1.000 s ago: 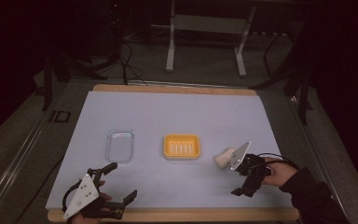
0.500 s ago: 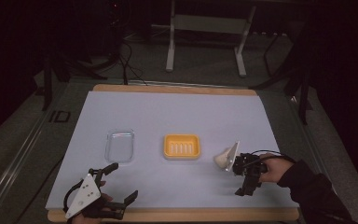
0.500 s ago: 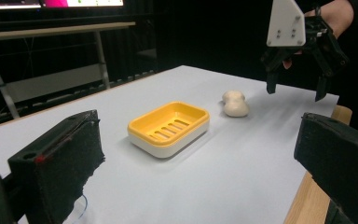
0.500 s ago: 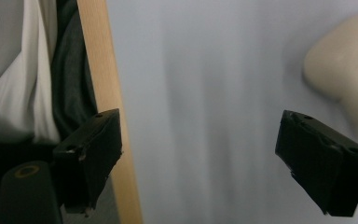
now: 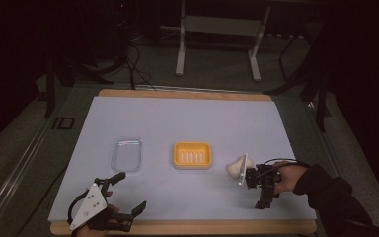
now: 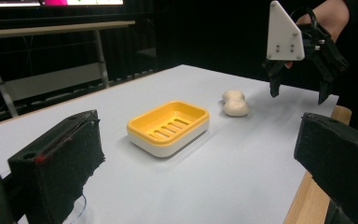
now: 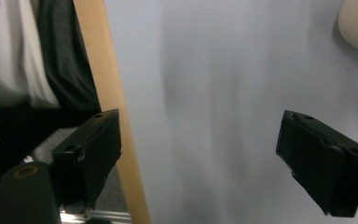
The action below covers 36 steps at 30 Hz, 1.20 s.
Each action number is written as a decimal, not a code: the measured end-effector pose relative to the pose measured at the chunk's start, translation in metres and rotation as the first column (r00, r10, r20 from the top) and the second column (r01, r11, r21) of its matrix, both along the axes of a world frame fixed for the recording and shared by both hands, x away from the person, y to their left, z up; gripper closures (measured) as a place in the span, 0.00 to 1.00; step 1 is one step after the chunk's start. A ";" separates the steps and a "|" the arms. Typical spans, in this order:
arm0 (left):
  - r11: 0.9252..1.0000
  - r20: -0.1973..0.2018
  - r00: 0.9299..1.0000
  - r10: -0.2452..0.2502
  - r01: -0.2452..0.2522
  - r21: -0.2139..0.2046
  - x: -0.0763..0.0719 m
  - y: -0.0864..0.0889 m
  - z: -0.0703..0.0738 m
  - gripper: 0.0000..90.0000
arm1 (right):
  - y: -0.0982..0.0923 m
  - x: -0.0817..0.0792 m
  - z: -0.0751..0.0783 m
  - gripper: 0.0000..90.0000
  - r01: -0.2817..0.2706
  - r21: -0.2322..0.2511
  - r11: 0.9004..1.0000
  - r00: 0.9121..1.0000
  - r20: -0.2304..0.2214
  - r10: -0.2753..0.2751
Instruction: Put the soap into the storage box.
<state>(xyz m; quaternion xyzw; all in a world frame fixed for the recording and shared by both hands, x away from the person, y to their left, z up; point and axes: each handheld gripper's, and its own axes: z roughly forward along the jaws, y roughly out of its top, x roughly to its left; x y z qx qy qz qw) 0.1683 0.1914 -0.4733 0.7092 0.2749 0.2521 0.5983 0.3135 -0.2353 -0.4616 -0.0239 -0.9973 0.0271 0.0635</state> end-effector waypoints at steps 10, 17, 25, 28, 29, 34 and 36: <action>1.000 -0.003 1.000 0.003 -0.003 -0.010 -0.002 0.001 -0.001 0.01 | 0.001 0.002 0.008 0.20 -0.039 0.016 0.999 0.999 0.020 0.039; 1.000 -0.015 1.000 0.017 -0.017 -0.005 -0.005 0.003 -0.003 0.01 | -0.003 0.008 0.009 0.23 -0.098 0.012 0.995 0.994 0.044 0.097; 1.000 -0.020 0.999 0.025 -0.025 -0.011 -0.008 0.006 -0.004 0.01 | -0.004 0.023 0.014 0.25 -0.132 0.025 0.991 0.989 0.063 0.130; 0.999 -0.003 0.999 0.053 -0.053 0.003 -0.010 0.007 -0.004 0.01 | -0.003 0.028 0.016 0.25 -0.146 0.025 0.989 0.987 0.075 0.144; 0.999 -0.003 0.999 0.053 -0.053 0.003 -0.010 0.007 -0.004 0.01 | -0.003 0.028 0.016 0.25 -0.146 0.025 0.989 0.987 0.075 0.144; 0.997 -0.011 0.997 0.077 -0.077 0.006 -0.013 0.010 -0.005 0.01 | -0.001 0.039 0.019 0.25 -0.178 0.034 0.983 0.978 0.116 0.173; 0.997 -0.014 0.997 0.081 -0.081 0.002 -0.015 0.011 -0.005 0.01 | 0.000 0.043 0.021 0.25 -0.183 0.036 0.983 0.975 0.133 0.176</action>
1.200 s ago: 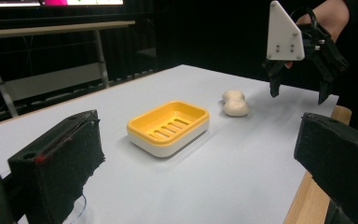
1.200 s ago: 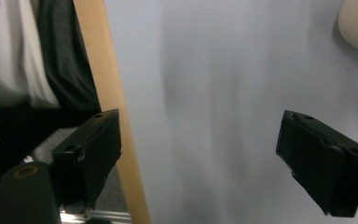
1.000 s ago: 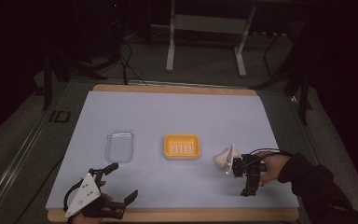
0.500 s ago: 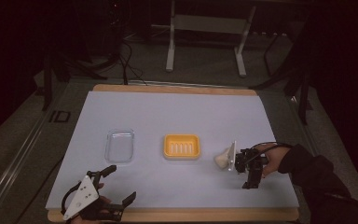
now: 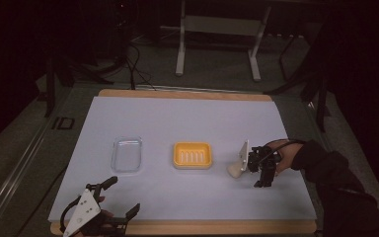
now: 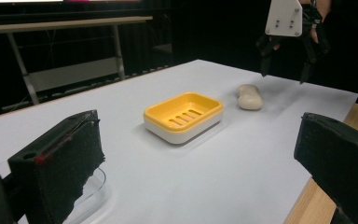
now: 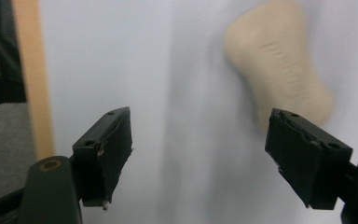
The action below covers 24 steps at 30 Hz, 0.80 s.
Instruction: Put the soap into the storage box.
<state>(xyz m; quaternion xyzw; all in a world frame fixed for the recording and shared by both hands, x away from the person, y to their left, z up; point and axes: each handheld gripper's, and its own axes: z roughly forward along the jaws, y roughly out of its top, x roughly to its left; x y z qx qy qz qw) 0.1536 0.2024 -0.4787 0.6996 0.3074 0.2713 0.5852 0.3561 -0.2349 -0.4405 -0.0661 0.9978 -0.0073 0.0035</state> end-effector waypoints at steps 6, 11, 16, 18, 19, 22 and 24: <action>1.000 -0.004 1.000 0.015 -0.015 0.011 -0.003 0.002 0.000 0.01 | 0.006 0.012 0.001 0.26 -0.021 0.005 1.000 1.000 0.005 0.021; 1.000 -0.006 1.000 0.024 -0.024 0.008 -0.006 0.004 -0.001 0.01 | 0.011 0.020 -0.003 0.26 -0.049 0.006 0.999 0.999 0.016 0.049; 1.000 -0.008 1.000 0.029 -0.029 0.007 -0.007 0.005 -0.001 0.01 | 0.015 0.026 -0.006 0.28 -0.070 0.011 0.998 0.997 0.035 0.069; 1.000 -0.008 1.000 0.030 -0.030 0.008 -0.008 0.006 -0.001 0.01 | 0.015 0.028 -0.007 0.28 -0.071 0.014 0.997 0.997 0.031 0.071; 0.999 -0.008 0.999 0.032 -0.032 0.008 -0.008 0.006 -0.001 0.01 | 0.018 0.032 -0.009 0.28 -0.075 0.016 0.997 0.997 0.030 0.074; 0.999 -0.007 0.999 0.037 -0.036 0.011 -0.009 0.006 -0.001 0.01 | 0.020 0.035 -0.014 0.30 -0.099 0.020 0.995 0.995 0.025 0.098; 0.999 -0.004 0.999 0.039 -0.039 0.009 -0.010 0.006 -0.001 0.01 | 0.021 0.036 -0.018 0.30 -0.091 0.018 0.996 0.996 0.014 0.090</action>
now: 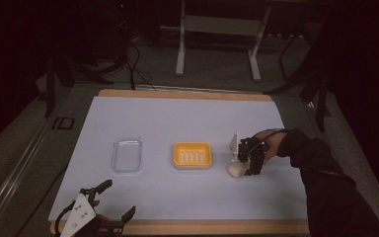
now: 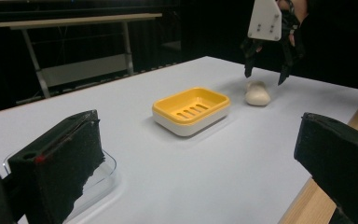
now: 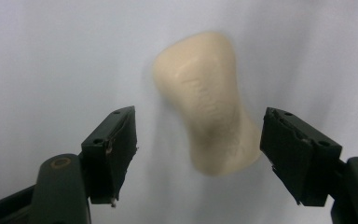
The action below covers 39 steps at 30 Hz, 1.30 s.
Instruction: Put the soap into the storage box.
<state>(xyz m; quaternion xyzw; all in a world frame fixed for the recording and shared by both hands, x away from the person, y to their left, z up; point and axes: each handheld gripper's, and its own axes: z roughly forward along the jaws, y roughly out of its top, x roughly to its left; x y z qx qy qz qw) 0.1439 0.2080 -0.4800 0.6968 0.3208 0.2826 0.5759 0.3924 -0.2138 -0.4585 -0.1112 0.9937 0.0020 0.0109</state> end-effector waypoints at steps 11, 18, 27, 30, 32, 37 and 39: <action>1.000 0.000 1.000 0.004 -0.004 0.000 -0.001 0.000 0.000 0.01 | 0.003 0.011 -0.022 0.30 0.018 -0.017 1.000 1.000 -0.017 -0.018; 1.000 0.000 1.000 0.002 -0.002 0.000 -0.001 0.000 0.000 0.01 | 0.005 0.014 -0.030 0.37 -0.007 -0.036 0.999 0.999 -0.034 0.005; 1.000 -0.002 1.000 0.001 -0.001 -0.003 -0.001 0.001 0.000 0.01 | 0.007 0.015 -0.035 0.52 -0.017 -0.063 0.998 0.998 -0.063 0.013; 1.000 -0.002 1.000 0.001 -0.001 -0.002 -0.001 0.000 0.000 0.01 | 0.007 0.016 -0.035 0.55 -0.013 -0.069 0.998 0.998 -0.067 0.008; 1.000 -0.003 1.000 0.000 0.000 0.000 -0.001 0.001 0.000 0.01 | 0.008 0.017 -0.035 0.55 0.001 -0.073 0.997 0.998 -0.060 -0.005; 1.000 -0.003 1.000 -0.001 0.001 0.001 0.000 0.001 0.000 0.01 | 0.005 0.017 -0.033 0.55 0.025 -0.078 0.997 0.997 -0.073 -0.031; 1.000 -0.002 1.000 0.000 0.000 0.001 0.000 0.001 0.000 0.01 | 0.004 0.018 -0.030 0.55 0.045 -0.056 0.997 0.996 -0.071 -0.049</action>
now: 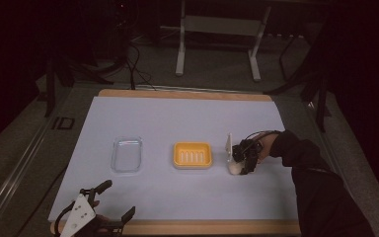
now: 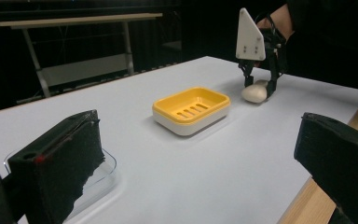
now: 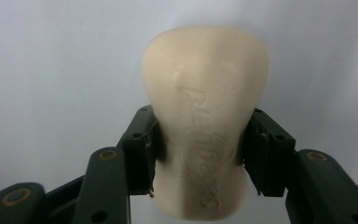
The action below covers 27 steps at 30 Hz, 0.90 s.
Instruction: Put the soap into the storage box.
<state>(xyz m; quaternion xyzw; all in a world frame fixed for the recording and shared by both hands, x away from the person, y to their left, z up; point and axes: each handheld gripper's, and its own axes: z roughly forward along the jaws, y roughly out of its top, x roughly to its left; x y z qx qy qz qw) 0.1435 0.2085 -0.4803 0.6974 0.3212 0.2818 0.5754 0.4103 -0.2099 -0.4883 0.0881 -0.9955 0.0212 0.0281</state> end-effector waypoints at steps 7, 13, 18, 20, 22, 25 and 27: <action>1.000 0.000 1.000 0.001 -0.001 -0.002 0.000 0.000 0.000 0.01 | -0.005 0.003 0.010 0.55 0.052 0.063 0.997 0.998 -0.022 -0.051; 1.000 0.002 1.000 -0.003 0.003 0.004 0.000 -0.001 0.000 0.01 | -0.010 0.002 0.019 0.55 0.075 0.113 0.991 0.997 -0.041 -0.070; 1.000 -0.002 1.000 -0.012 0.013 0.011 0.000 -0.002 0.000 0.01 | -0.013 0.001 0.026 0.55 0.100 0.149 0.984 0.994 -0.050 -0.094; 1.000 -0.003 1.000 -0.015 0.015 0.007 -0.001 -0.001 0.001 0.01 | -0.014 0.001 0.027 0.55 0.109 0.144 0.984 0.994 -0.048 -0.103; 1.000 -0.002 1.000 -0.019 0.019 -0.004 -0.001 0.000 0.001 0.01 | -0.016 0.000 0.031 0.55 0.119 0.155 0.981 0.993 -0.033 -0.116; 1.000 0.000 1.000 -0.016 0.016 -0.010 0.000 0.000 0.002 0.01 | -0.017 0.001 0.034 0.55 0.133 0.173 0.976 0.991 -0.026 -0.130; 1.000 -0.007 1.000 -0.022 0.022 -0.006 0.004 -0.001 0.001 0.01 | -0.016 0.000 0.039 0.55 0.153 0.174 0.973 0.988 -0.019 -0.152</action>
